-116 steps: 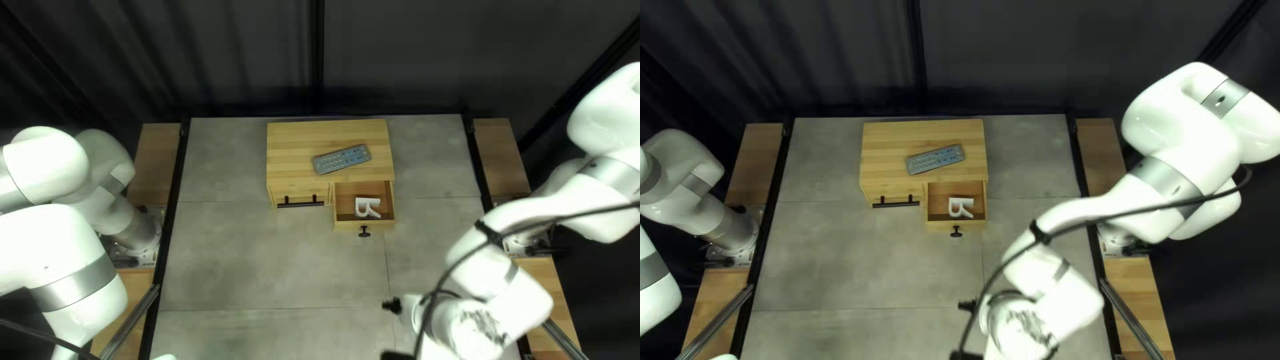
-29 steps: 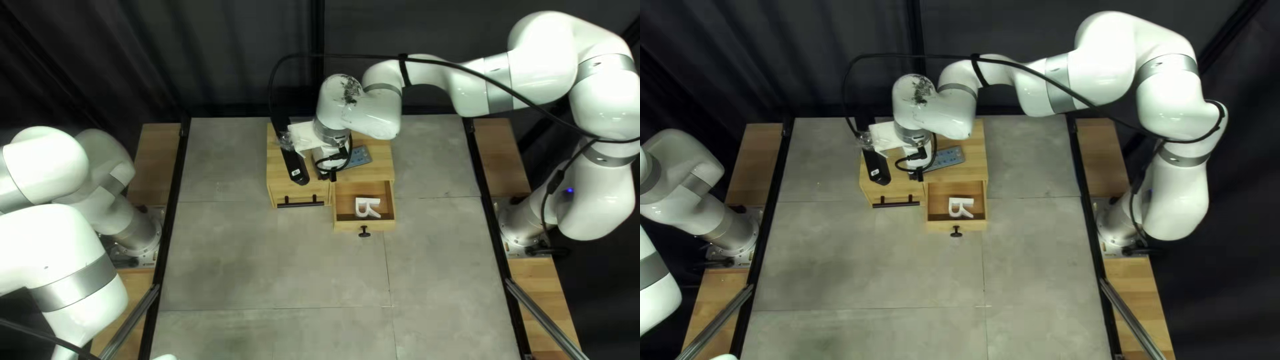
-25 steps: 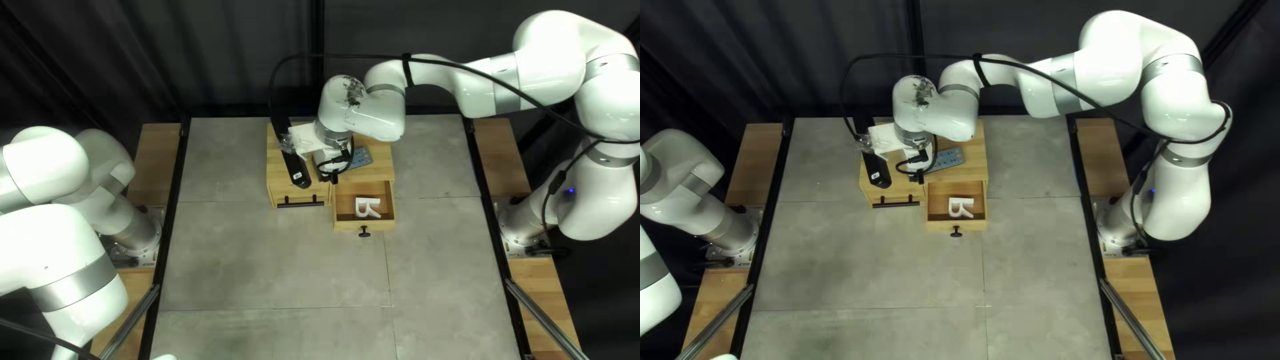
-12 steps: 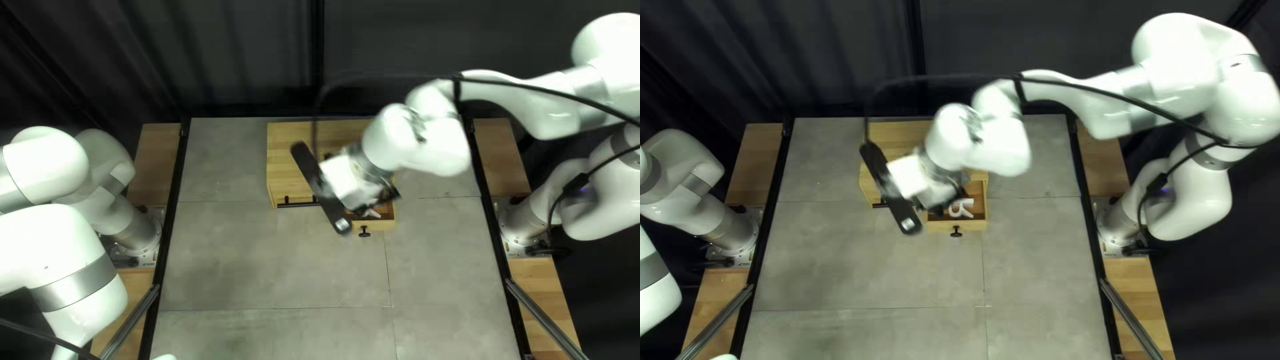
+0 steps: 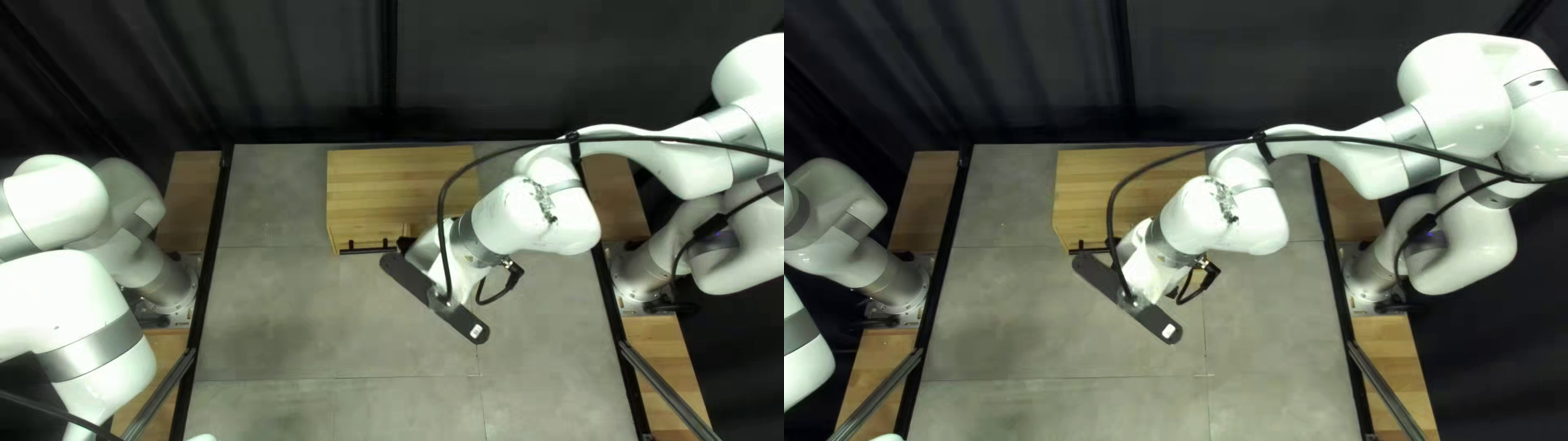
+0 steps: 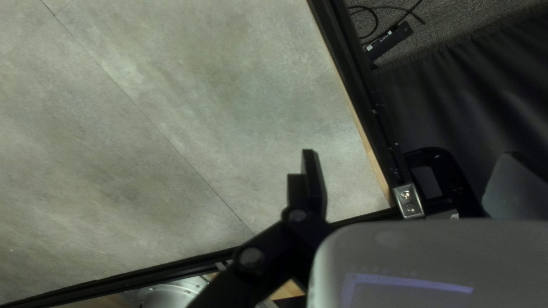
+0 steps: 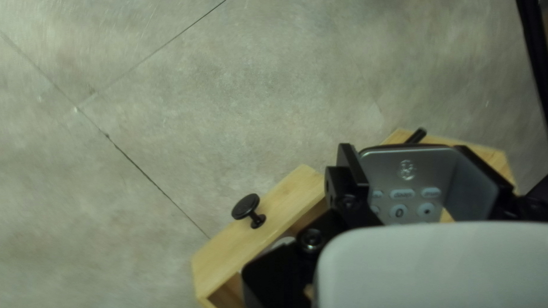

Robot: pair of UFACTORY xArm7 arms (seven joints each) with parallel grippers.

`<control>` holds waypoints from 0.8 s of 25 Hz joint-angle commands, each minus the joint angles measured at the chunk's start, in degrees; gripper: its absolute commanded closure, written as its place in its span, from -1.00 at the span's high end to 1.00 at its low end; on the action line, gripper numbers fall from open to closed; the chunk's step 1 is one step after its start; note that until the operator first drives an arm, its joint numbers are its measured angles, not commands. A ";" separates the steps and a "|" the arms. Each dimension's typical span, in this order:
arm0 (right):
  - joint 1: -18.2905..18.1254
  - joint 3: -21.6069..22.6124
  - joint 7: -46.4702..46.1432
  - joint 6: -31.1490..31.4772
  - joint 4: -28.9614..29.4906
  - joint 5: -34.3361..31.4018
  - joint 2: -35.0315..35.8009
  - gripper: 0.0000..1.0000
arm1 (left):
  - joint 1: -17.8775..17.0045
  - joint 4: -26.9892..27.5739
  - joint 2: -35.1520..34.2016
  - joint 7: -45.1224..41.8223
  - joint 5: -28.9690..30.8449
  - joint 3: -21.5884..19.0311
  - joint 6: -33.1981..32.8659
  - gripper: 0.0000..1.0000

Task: Open drawers and place objects into drawer and close

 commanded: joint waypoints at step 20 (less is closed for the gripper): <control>-2.03 1.04 11.46 -18.95 -12.14 -12.57 -0.45 -1.00 | 0.00 0.00 0.00 0.00 0.00 0.00 0.00 1.00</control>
